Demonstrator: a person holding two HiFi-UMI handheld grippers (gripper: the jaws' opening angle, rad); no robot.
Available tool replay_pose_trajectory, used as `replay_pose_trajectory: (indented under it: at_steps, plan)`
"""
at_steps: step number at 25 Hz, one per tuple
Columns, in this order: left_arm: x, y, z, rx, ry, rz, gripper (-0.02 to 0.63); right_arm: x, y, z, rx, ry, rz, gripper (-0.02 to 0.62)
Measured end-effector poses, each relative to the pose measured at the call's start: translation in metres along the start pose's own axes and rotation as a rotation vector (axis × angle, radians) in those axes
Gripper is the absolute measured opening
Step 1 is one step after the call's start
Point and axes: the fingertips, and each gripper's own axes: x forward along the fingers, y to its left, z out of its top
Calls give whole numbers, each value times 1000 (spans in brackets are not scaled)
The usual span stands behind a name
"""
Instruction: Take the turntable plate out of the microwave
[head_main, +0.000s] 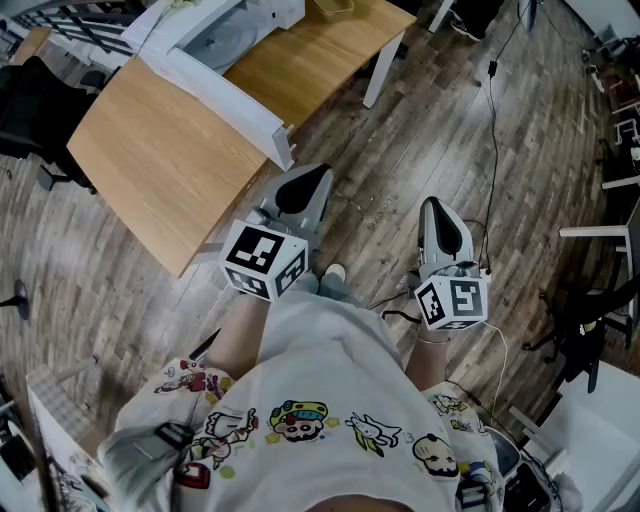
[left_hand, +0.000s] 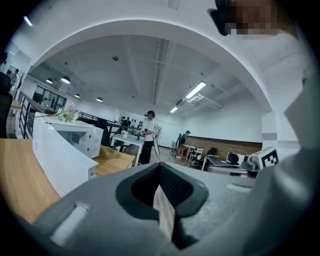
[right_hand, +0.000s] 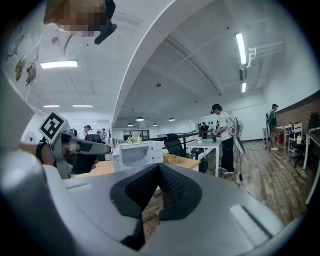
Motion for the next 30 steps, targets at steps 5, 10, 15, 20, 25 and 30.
replay_pose_trajectory:
  at_steps: [5, 10, 15, 20, 25, 30]
  plan:
    - [9, -1, 2, 9, -13, 26, -2, 1, -11, 0, -1, -22, 17, 6]
    - [13, -4, 2, 15, -35, 72, -2, -5, -22, -1, 13, -36, 43, 6]
    - [14, -7, -4, 6, -40, 111, -2, -10, -30, -1, 24, -38, 68, 34]
    - [22, -5, -9, -10, -30, 131, 14, -7, -42, -3, 47, -34, 72, 58]
    - [46, 9, -9, -19, -38, 135, 46, 17, -53, -4, 54, -34, 89, 76]
    - [78, 28, 3, -11, -43, 127, 61, 49, -64, 3, 53, -35, 97, 87]
